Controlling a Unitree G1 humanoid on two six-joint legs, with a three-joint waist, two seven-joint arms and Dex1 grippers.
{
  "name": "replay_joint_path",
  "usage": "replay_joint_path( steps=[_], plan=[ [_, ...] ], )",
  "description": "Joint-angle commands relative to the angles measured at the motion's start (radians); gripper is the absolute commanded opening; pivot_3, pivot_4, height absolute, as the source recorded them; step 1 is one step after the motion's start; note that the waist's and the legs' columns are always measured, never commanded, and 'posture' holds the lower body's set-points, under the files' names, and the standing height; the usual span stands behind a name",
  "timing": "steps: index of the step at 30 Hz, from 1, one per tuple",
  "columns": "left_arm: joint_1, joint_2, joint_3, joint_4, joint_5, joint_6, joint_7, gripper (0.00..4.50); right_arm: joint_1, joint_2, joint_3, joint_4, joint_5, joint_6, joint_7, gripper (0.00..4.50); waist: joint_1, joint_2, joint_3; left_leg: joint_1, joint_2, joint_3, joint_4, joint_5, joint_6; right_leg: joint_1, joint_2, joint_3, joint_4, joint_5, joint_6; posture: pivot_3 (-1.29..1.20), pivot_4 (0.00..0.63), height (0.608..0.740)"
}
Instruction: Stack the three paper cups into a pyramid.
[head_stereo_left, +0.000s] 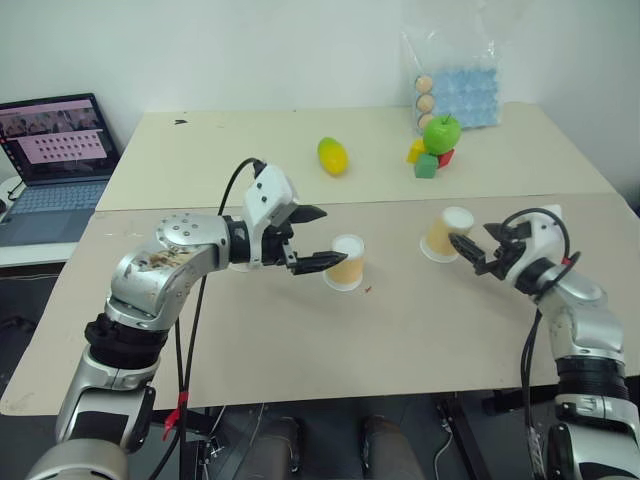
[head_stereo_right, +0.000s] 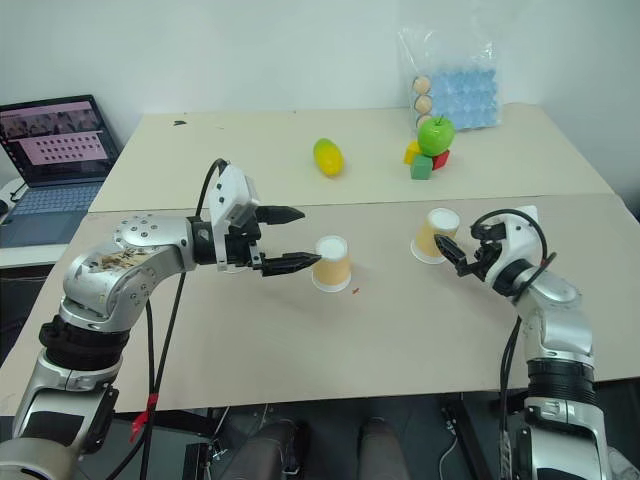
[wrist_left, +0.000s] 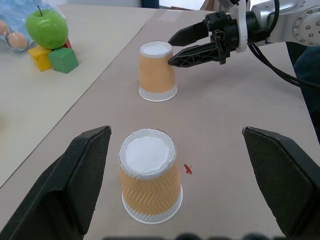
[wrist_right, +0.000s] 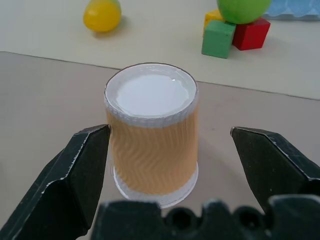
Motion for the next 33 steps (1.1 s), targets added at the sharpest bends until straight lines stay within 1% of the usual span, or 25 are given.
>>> replay_joint_path(
  steps=[1,7,13,16,18,19,21,23,28,31,33],
  plan=[
    [0.001,0.009,0.025,-0.041,0.001,-0.004,0.010,4.50,-0.059,0.009,0.022,0.026,-0.020,-0.051,0.010,4.48,-0.001,0.000,0.000,0.000,0.000,0.000,0.000,0.000,0.000,0.000,0.000,0.000,0.000,0.000,0.000,0.00,0.150,0.740],
    [0.005,0.007,0.021,-0.043,0.001,-0.005,0.020,4.50,-0.148,0.030,0.067,0.120,-0.056,-0.094,0.024,4.48,-0.001,0.000,0.000,0.000,0.000,0.000,0.000,0.000,0.000,0.000,0.001,0.000,0.000,0.001,0.000,0.00,0.150,0.740],
    [0.013,0.008,0.026,-0.055,-0.003,0.000,0.033,4.50,-0.187,0.024,0.073,0.186,-0.072,-0.126,0.041,4.48,-0.001,0.000,0.000,0.000,0.000,0.000,0.000,0.000,0.000,0.000,0.001,0.000,0.000,0.001,-0.001,0.00,0.150,0.740],
    [0.017,0.006,0.027,-0.058,-0.003,0.001,0.038,4.50,-0.193,0.025,0.071,0.198,-0.074,-0.133,0.045,3.78,-0.001,0.000,0.000,0.000,0.000,0.000,0.000,0.000,0.000,0.000,0.001,0.000,0.000,0.001,-0.001,0.00,0.150,0.740],
    [0.018,0.005,0.026,-0.059,-0.002,0.000,0.041,4.50,-0.195,0.027,0.068,0.202,-0.074,-0.138,0.043,3.04,-0.001,0.000,0.000,0.000,0.000,0.000,0.000,0.000,0.000,0.000,0.001,0.000,0.000,0.001,-0.001,0.00,0.150,0.740],
    [0.018,0.005,0.025,-0.059,-0.002,0.000,0.042,4.50,-0.196,0.028,0.067,0.204,-0.073,-0.140,0.043,2.81,-0.001,0.000,0.000,0.000,0.000,0.000,0.000,0.000,0.000,0.000,0.001,0.000,0.000,0.001,-0.001,0.00,0.150,0.740],
    [0.019,0.004,0.022,-0.057,-0.001,-0.003,0.043,4.50,-0.194,0.028,0.068,0.193,-0.075,-0.137,0.038,2.76,-0.002,0.000,0.000,0.000,0.000,0.000,0.000,0.000,0.000,0.000,0.001,0.000,0.000,0.001,-0.001,0.00,0.150,0.740],
    [0.019,0.004,0.019,-0.055,0.002,-0.006,0.042,4.50,-0.189,0.022,0.062,0.160,-0.063,-0.120,0.042,2.76,-0.002,0.000,0.000,0.000,0.000,0.000,0.000,0.000,0.000,0.000,0.001,0.000,0.000,0.001,-0.001,0.00,0.150,0.740],
    [0.021,0.007,0.018,-0.055,0.003,-0.006,0.041,4.50,-0.137,-0.030,0.066,-0.035,0.023,0.036,0.154,2.76,0.000,0.000,0.000,0.000,0.000,0.000,0.000,0.000,0.000,-0.001,0.001,0.000,0.000,0.001,-0.001,0.00,0.150,0.740],
    [0.020,0.009,0.018,-0.053,0.004,-0.007,0.038,4.50,-0.100,-0.060,0.087,-0.175,0.074,0.150,0.210,2.76,0.001,0.000,0.000,0.000,0.000,0.000,0.000,0.000,0.000,-0.001,0.001,0.000,0.000,0.001,-0.001,0.00,0.150,0.740],
    [0.016,0.013,0.012,-0.054,0.010,-0.011,0.033,4.50,-0.066,-0.081,0.133,-0.263,0.081,0.210,0.244,2.76,0.000,0.000,0.000,0.000,0.000,0.000,0.000,0.000,0.000,0.000,0.001,0.000,0.000,0.001,-0.001,0.00,0.150,0.740]
  ],
)
